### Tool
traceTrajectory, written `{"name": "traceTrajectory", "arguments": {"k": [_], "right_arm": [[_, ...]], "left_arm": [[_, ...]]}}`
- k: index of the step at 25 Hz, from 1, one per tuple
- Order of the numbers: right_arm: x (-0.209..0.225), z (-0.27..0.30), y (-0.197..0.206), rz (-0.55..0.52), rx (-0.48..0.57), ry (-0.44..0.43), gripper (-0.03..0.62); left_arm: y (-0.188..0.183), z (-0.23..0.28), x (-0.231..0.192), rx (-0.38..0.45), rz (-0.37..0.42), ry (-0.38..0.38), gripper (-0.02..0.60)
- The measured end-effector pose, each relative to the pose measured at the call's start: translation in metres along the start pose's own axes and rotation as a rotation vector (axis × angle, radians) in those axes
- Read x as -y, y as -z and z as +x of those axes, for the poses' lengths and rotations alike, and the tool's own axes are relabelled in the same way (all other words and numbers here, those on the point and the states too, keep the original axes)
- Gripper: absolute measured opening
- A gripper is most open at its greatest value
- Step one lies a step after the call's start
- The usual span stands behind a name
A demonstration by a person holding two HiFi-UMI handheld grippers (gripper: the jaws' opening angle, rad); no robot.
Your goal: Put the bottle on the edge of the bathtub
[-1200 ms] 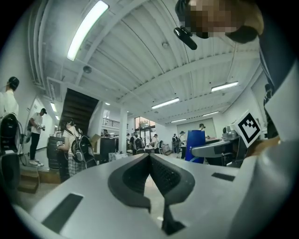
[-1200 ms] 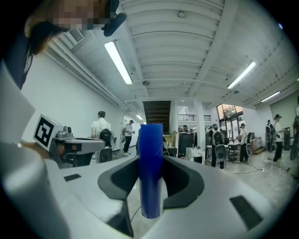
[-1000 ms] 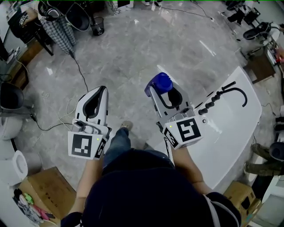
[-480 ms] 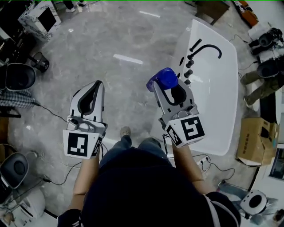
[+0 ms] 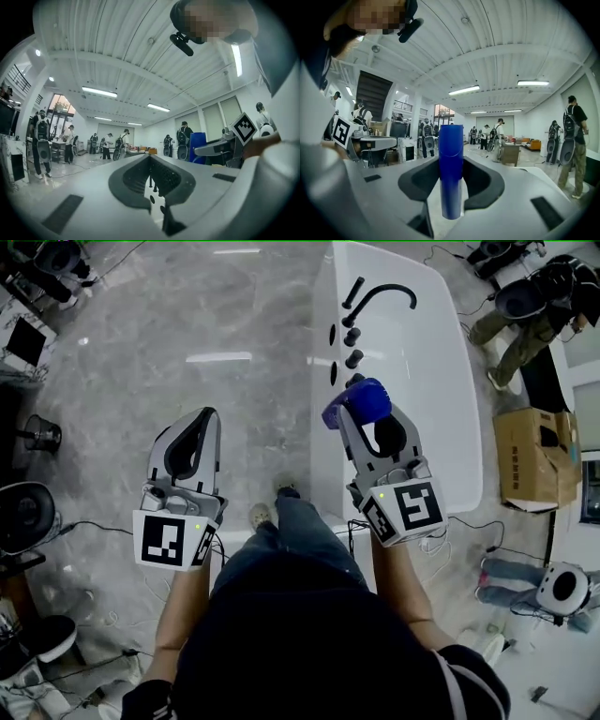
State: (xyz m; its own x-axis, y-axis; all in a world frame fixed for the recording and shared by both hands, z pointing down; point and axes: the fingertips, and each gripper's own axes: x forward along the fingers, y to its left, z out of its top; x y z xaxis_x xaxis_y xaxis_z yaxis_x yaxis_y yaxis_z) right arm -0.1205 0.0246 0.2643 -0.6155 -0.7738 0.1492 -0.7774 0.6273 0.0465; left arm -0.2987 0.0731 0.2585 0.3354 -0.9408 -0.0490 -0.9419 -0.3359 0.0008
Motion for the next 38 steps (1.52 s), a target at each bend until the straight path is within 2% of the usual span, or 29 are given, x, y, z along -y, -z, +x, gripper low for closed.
{"name": "traceTrajectory", "arguments": {"k": [10,16,22,29,38], "right_arm": [[0.068,0.026,0.018,0.031,-0.012,0.097,0.166],[0.125,0.066,0.016,0.012,0.028,0.115,0.166],[0.19,0.102,0.01,-0.011,0.053,0.154,0.166],[0.258,0.098,0.033,-0.006,0.002,0.262,0.166],[0.326,0.048,0.062,0.064,-0.035,0.531,0.166]], "left_arm": [[0.024,0.085,0.006,-0.033,-0.023,0.103,0.023],[0.028,0.169,0.012,-0.035,-0.007,0.195,0.023],[0.028,0.274,0.024,-0.053,-0.004,0.299,0.023],[0.037,0.36,0.076,-0.065,-0.011,0.469,0.023],[0.056,0.434,0.174,-0.113,-0.02,0.79,0.023]]}}
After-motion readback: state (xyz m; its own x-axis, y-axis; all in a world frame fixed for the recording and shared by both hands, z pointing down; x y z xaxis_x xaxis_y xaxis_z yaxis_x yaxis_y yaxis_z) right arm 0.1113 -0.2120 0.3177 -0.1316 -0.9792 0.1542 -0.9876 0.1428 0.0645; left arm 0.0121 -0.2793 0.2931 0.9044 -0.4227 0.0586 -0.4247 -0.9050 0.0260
